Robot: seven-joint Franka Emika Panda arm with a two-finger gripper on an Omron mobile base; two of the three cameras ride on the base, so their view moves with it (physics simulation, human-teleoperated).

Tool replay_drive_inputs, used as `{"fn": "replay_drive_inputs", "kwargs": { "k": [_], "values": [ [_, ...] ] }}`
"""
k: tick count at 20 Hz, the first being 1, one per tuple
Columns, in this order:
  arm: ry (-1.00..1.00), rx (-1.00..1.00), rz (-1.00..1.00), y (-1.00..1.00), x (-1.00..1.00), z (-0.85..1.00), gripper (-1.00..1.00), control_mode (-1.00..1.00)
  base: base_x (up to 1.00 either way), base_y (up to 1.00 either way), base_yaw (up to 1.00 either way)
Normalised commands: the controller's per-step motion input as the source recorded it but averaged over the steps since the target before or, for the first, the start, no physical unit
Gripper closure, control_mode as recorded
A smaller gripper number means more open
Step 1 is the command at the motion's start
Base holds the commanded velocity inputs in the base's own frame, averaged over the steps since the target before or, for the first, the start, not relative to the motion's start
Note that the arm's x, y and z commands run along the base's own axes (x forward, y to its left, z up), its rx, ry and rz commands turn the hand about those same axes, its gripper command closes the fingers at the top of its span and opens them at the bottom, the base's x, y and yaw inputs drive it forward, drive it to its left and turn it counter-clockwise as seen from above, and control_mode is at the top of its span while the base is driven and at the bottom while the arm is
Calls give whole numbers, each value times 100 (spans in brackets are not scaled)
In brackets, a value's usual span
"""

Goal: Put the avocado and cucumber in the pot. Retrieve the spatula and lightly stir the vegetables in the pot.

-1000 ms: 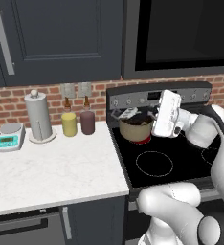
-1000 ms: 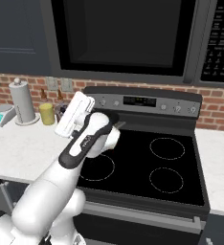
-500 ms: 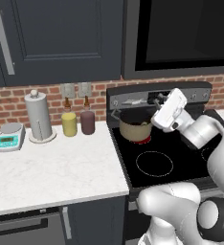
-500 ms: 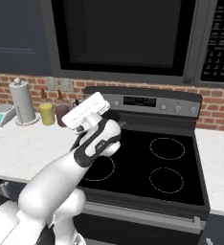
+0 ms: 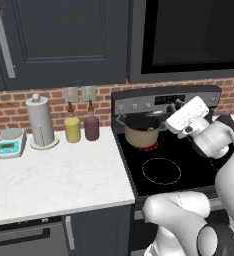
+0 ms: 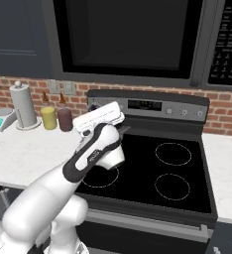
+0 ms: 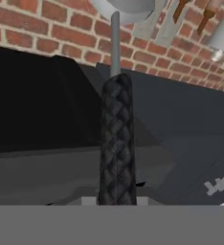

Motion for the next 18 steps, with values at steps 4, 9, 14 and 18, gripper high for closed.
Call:
{"fn": "replay_drive_inputs", "kwargs": {
  "k": [4, 9, 14, 18],
  "values": [
    [26, 0, -21, -24, 23, 0, 100, -100, 0, 0, 0],
    [23, 0, -7, -2, 35, 0, 100, -100, 0, 0, 0],
    [21, 0, 0, 0, 39, -6, 100, -100, 0, 0, 0],
    [17, 0, 0, 0, 30, -24, 100, -100, 0, 0, 0]
  ]
}}
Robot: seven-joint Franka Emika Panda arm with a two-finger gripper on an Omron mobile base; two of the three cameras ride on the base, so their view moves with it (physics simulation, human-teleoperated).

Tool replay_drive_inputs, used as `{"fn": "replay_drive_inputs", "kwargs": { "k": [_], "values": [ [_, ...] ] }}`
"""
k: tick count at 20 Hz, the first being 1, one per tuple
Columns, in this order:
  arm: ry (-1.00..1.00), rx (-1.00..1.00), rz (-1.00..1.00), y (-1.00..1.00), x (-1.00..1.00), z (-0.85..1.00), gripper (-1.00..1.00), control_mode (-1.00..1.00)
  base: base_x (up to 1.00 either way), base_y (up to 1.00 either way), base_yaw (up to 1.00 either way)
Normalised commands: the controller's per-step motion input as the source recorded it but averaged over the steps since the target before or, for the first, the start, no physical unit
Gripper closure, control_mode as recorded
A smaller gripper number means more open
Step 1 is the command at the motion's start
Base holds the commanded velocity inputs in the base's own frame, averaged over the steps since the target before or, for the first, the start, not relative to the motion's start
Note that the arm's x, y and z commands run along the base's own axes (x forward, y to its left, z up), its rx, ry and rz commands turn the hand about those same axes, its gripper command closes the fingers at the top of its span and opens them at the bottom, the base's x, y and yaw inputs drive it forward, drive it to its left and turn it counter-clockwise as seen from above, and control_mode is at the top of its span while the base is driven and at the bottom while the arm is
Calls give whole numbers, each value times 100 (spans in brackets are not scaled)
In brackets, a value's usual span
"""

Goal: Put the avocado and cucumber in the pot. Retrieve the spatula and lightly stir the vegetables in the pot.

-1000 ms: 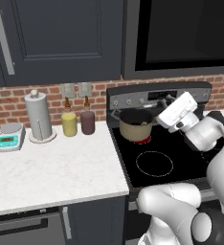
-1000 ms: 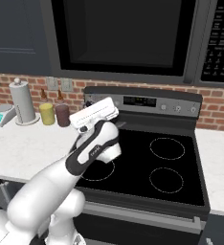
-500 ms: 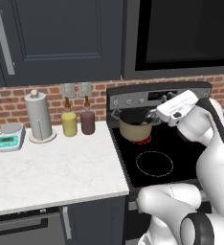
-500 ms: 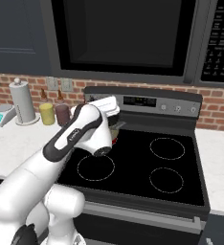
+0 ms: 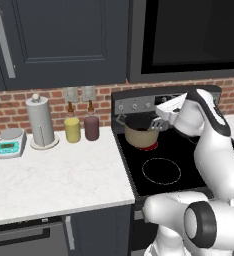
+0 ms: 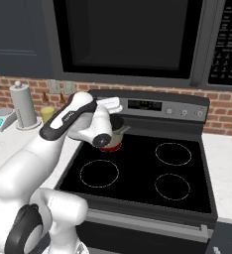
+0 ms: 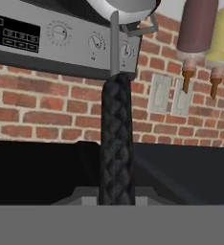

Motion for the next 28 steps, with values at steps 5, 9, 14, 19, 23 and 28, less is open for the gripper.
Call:
{"fn": "replay_drive_inputs", "kwargs": {
  "k": [5, 9, 14, 19, 23, 28],
  "values": [
    [3, 0, 4, 0, 20, -21, 100, -100, 0, 0, 0],
    [-2, 0, 15, 0, 6, -9, 100, -100, 0, 0, 0],
    [-12, 0, 21, 0, 0, -1, 100, -100, 0, 0, 0],
    [-12, 0, 19, 0, 5, 0, 100, -100, 0, 0, 0],
    [-2, 0, 12, 0, 34, -15, 100, -100, 0, 0, 0],
    [0, 0, 5, -1, 51, -8, 100, -100, 0, 0, 0]
  ]
}}
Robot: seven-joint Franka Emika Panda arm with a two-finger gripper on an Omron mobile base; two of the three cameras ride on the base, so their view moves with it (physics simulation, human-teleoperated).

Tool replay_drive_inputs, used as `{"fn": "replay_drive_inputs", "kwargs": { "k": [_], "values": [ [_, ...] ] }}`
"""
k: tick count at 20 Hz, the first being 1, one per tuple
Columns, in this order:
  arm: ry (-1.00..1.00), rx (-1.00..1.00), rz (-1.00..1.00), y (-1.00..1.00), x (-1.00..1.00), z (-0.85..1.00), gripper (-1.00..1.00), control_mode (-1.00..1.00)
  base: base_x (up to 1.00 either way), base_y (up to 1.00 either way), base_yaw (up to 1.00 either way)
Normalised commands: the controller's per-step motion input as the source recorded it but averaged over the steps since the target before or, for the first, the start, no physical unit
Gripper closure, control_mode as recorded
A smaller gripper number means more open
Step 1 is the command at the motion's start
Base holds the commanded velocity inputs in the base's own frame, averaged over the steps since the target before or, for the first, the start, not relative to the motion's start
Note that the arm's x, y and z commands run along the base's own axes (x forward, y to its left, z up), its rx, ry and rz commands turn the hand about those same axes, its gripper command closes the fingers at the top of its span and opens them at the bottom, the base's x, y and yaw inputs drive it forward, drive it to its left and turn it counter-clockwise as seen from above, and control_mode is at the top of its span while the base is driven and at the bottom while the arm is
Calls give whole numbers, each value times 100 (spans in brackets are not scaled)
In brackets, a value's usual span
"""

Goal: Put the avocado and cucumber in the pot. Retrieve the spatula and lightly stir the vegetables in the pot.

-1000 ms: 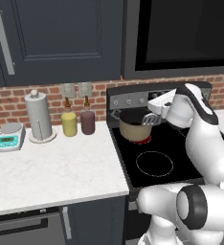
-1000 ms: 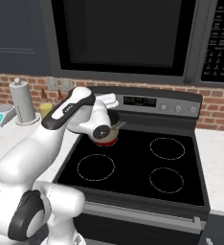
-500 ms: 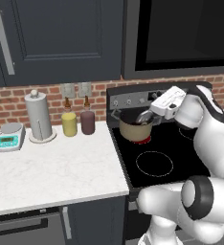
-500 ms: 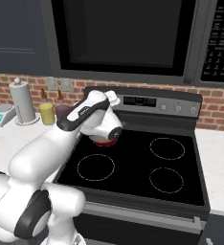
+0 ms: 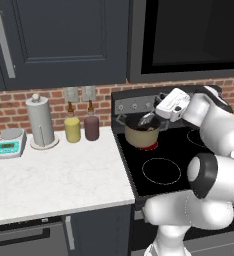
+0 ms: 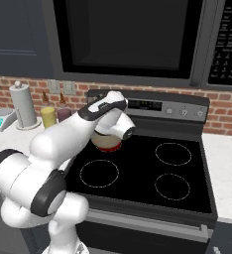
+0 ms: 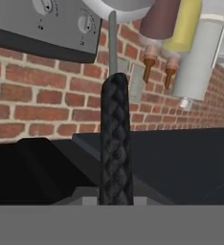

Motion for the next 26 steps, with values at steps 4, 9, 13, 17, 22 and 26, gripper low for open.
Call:
{"fn": "replay_drive_inputs", "kwargs": {
  "k": [4, 9, 13, 17, 22, 26],
  "values": [
    [0, 0, 0, -5, 47, -6, 100, -100, 0, 0, 0],
    [0, 0, 0, -10, 28, -21, 100, -100, 0, 0, 0],
    [0, 0, 0, -10, 13, -38, 100, -100, 0, 0, 0],
    [0, 0, 0, -7, 11, -44, 100, -100, 0, 0, 0],
    [0, 0, 0, -1, 23, -28, 100, -100, 0, 0, 0],
    [3, 0, 0, 0, 31, -16, 100, -100, 0, 0, 0]
  ]
}}
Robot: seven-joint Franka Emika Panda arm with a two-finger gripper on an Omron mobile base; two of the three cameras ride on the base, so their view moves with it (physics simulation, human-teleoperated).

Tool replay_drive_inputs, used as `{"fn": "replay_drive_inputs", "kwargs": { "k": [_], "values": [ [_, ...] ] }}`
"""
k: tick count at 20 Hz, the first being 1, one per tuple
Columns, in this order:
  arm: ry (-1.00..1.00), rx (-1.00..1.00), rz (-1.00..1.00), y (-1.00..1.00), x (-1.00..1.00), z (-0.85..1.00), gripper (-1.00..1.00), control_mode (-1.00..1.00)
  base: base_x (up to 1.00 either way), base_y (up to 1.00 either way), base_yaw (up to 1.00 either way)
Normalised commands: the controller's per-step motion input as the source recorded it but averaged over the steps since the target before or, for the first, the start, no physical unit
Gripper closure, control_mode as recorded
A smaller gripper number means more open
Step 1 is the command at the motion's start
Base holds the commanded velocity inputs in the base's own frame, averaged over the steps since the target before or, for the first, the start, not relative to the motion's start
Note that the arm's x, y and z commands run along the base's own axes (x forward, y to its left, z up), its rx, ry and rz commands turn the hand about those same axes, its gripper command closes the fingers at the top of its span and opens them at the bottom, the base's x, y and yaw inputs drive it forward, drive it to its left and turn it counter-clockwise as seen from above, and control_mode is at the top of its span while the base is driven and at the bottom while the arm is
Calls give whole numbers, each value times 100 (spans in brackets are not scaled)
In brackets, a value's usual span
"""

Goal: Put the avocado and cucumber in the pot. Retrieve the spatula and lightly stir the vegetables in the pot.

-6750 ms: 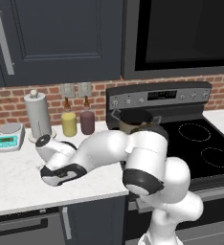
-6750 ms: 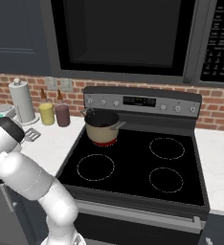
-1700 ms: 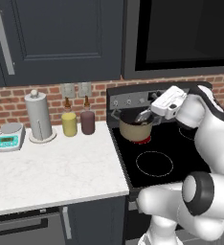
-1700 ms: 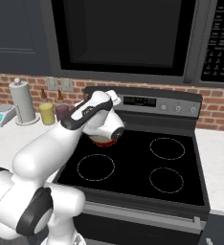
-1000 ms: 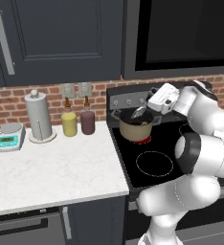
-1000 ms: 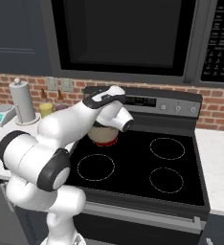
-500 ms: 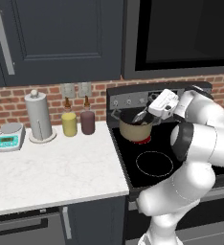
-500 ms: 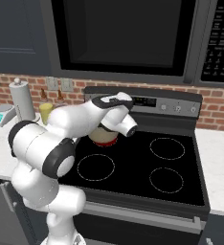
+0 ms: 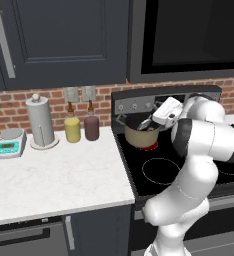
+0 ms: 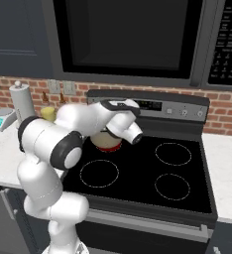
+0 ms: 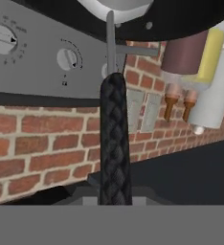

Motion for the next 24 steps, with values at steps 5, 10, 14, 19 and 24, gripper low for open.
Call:
{"fn": "replay_drive_inputs", "kwargs": {
  "k": [5, 10, 14, 19, 24],
  "values": [
    [10, 0, 0, 0, 34, -8, 100, -100, 0, 0, 0],
    [19, -2, 0, 0, 40, -1, 100, -100, 0, 0, 0],
    [13, -9, 2, -4, 26, 0, 100, -100, 0, 0, 0],
    [7, -12, 0, -20, -2, 0, 100, -100, 0, 0, 0],
    [1, -7, 0, -23, -17, 11, 100, -100, 0, 0, 0]
  ]
}}
